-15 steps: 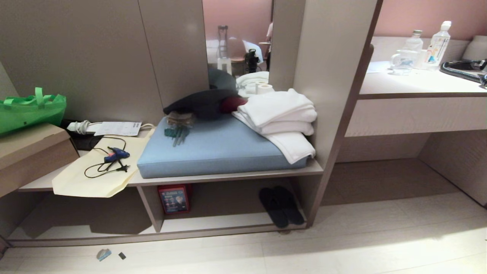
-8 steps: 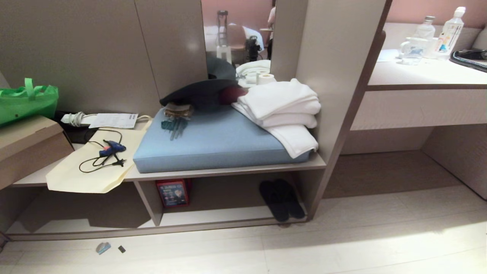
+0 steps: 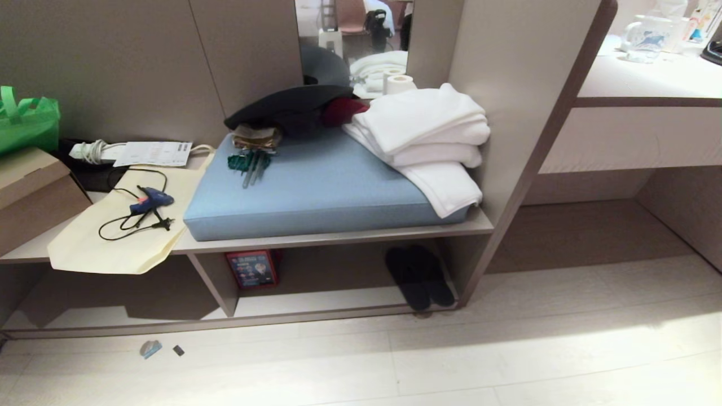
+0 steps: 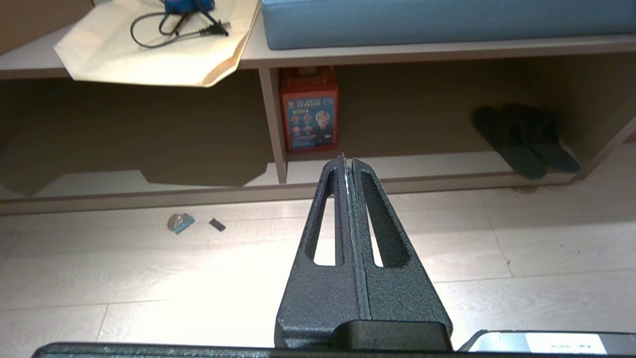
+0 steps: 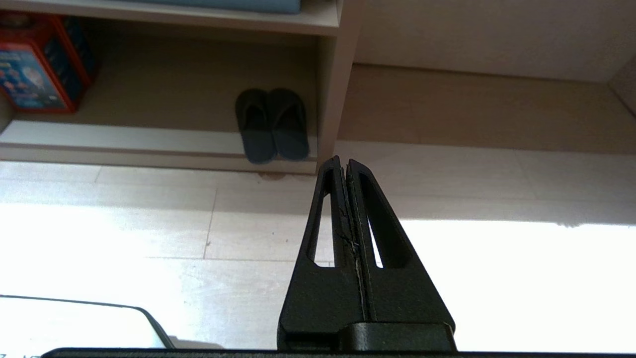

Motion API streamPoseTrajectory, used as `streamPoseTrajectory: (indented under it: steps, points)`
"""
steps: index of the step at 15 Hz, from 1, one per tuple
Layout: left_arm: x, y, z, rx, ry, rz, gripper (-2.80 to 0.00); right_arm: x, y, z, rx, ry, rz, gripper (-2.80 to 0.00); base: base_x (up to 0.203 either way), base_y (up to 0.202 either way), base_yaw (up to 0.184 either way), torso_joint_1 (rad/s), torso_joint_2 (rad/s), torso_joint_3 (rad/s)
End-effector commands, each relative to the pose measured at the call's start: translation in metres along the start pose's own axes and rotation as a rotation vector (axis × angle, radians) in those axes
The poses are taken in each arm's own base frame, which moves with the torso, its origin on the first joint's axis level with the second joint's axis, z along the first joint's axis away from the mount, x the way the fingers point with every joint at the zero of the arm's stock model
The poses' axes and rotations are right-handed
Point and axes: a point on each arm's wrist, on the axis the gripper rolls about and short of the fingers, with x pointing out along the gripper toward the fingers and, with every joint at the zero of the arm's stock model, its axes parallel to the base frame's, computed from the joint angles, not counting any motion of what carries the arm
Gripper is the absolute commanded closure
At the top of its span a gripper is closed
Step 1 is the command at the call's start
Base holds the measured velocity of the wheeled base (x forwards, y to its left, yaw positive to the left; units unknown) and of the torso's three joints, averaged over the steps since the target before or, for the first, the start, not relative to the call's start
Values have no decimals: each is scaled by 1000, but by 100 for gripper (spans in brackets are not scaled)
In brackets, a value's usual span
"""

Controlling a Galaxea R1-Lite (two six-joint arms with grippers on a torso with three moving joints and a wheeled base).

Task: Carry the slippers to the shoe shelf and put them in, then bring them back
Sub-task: Pick up the slippers in the shoe cabinet

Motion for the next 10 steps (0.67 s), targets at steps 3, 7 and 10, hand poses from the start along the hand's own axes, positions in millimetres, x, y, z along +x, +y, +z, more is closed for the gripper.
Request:
streamPoseTrajectory:
  steps: [3, 7, 10]
  points:
    - [1, 0, -2, -1, 8, 0, 0, 0, 0, 0, -3, 1, 2, 0, 0, 0, 0, 3, 1, -191]
    - [1, 0, -2, -1, 8, 0, 0, 0, 0, 0, -3, 1, 2, 0, 0, 0, 0, 7, 1, -200]
    - [1, 0, -2, -1, 8, 0, 0, 0, 0, 0, -3, 1, 2, 0, 0, 0, 0, 1, 2, -192]
